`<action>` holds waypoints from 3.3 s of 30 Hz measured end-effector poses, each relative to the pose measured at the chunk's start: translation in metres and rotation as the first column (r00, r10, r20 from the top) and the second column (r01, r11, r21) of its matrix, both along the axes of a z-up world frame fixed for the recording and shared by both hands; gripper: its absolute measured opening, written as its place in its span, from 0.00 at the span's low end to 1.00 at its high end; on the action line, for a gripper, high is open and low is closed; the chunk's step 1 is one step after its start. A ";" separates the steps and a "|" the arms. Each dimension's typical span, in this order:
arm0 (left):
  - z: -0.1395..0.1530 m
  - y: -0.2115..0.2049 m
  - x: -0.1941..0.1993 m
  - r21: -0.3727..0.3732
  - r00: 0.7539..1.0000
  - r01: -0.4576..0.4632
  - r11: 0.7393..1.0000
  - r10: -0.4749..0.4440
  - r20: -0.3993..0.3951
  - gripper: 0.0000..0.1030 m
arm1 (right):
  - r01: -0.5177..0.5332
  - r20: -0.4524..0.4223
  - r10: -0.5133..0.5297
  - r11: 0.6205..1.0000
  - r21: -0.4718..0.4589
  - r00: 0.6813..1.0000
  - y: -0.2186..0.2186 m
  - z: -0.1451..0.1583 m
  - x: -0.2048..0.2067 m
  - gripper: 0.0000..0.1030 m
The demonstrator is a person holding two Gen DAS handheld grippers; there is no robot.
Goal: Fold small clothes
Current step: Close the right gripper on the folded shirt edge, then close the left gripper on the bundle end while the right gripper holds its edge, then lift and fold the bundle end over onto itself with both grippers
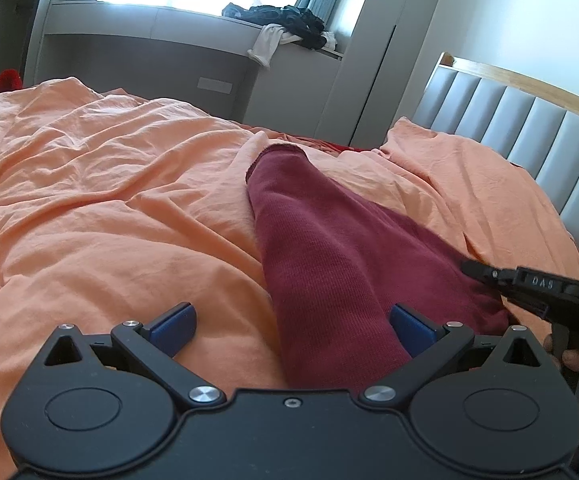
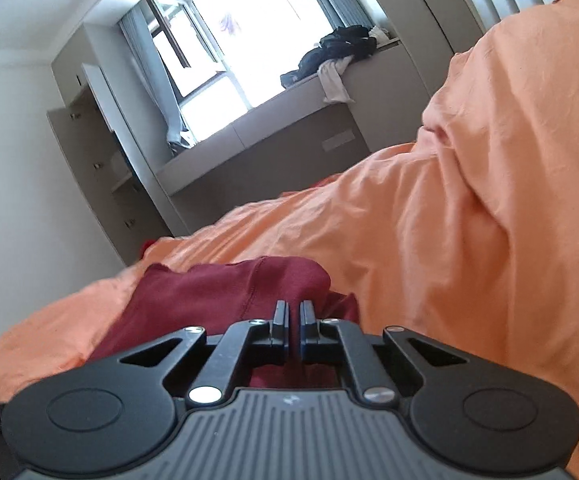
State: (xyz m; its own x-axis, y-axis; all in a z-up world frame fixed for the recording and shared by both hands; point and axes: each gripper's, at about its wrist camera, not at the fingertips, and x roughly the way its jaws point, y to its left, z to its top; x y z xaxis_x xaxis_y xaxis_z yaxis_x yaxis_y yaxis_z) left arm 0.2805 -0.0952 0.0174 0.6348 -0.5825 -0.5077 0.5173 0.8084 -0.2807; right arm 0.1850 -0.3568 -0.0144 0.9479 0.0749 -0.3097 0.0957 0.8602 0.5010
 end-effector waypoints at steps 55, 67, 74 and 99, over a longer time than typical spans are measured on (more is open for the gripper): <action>0.001 0.001 0.002 0.006 1.000 0.015 1.000 -0.015 -0.010 1.00 | -0.096 -0.023 0.110 0.938 0.332 0.994 -0.024 -0.045 0.026 0.48; 0.004 -0.004 0.000 0.013 0.996 0.089 0.996 -0.088 -0.031 1.00 | -0.094 -0.018 0.098 0.984 0.151 0.995 0.005 -0.027 0.020 0.31; 0.006 -0.013 0.004 0.032 0.986 0.141 0.989 -0.138 -0.092 0.89 | -0.079 -0.012 0.080 0.993 0.091 0.997 0.013 -0.020 0.014 0.26; 0.109 0.011 -0.003 0.146 0.990 -0.043 0.988 0.023 0.136 0.25 | -0.130 0.293 0.203 0.959 -0.250 0.934 0.116 0.083 0.036 0.15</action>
